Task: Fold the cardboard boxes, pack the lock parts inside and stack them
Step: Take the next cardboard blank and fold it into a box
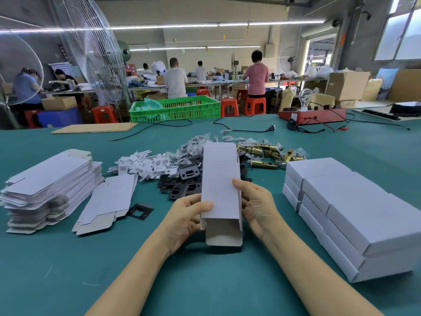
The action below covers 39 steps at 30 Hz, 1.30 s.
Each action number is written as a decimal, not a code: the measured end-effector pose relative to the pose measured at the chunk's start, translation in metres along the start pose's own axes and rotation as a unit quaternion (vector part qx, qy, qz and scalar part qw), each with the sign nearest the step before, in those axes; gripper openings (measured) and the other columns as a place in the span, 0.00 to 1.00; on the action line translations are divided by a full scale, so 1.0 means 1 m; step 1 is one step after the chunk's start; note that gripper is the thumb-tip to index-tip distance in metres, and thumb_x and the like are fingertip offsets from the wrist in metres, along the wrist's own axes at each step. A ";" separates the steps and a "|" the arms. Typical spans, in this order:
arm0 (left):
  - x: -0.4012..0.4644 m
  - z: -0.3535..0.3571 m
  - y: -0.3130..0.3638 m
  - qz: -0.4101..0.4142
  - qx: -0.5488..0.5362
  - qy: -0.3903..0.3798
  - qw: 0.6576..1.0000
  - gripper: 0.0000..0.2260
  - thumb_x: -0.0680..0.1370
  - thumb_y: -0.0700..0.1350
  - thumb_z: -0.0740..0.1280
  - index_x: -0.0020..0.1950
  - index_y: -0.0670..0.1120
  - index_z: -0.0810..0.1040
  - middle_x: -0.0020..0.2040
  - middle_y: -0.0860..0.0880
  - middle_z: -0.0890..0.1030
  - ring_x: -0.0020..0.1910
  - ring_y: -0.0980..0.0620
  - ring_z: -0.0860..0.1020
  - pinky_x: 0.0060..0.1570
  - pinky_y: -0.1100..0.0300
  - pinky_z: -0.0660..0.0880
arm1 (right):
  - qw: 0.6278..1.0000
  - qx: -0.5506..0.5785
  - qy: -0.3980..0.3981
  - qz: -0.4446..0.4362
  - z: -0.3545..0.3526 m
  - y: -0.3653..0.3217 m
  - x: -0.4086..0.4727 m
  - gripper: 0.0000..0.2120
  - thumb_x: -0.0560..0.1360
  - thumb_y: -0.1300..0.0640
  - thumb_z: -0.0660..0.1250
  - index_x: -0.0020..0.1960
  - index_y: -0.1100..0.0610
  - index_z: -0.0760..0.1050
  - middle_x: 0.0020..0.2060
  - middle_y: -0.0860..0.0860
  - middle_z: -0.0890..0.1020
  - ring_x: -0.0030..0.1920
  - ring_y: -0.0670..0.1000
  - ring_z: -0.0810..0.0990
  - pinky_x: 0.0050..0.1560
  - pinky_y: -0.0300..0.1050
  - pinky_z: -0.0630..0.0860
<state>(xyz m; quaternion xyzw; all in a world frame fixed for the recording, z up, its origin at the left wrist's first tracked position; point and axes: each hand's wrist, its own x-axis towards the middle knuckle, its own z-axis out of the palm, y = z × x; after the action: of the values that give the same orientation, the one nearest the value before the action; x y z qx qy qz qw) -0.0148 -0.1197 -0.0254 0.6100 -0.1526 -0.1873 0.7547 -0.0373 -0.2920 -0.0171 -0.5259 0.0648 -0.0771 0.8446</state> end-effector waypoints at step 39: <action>-0.014 0.048 -0.009 0.448 0.527 0.280 0.666 0.22 0.75 0.45 0.62 0.63 0.32 0.77 0.61 0.38 0.80 0.60 0.44 0.79 0.50 0.60 0.76 | 0.951 -0.145 0.024 -0.272 0.059 -0.002 -0.037 0.11 0.77 0.53 0.67 0.43 0.54 0.66 0.28 0.36 0.75 0.32 0.37 0.73 0.38 0.31 0.70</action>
<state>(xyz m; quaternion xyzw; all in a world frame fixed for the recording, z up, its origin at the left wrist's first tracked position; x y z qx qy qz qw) -0.0507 -0.1564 -0.0242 0.7877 -0.2627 0.4645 0.3078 -0.0623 -0.2337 0.0116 -0.6382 -0.0503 -0.3063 0.7045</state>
